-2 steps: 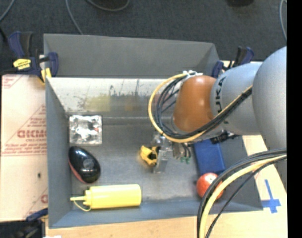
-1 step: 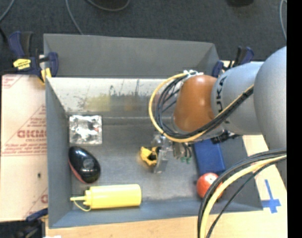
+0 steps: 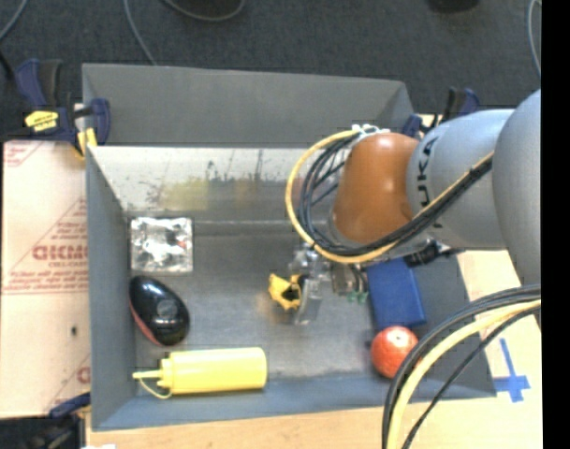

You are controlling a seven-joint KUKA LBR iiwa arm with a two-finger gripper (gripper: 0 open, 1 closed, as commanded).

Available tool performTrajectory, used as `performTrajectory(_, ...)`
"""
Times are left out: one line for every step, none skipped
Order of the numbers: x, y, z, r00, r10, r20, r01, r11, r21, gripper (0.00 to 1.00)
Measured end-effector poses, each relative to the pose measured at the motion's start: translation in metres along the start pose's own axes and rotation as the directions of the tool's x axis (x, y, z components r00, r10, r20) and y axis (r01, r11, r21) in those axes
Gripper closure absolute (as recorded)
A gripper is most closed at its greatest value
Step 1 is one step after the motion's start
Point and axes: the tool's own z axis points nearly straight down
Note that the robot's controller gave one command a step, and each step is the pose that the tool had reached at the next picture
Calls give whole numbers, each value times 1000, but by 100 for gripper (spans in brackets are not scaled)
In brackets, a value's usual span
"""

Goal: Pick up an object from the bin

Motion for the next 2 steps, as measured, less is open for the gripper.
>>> performTrajectory(-2,0,-23,1000,0,6,0,1000,-1,100)
performTrajectory(-3,0,-43,1000,-1,9,1,1000,-1,100)
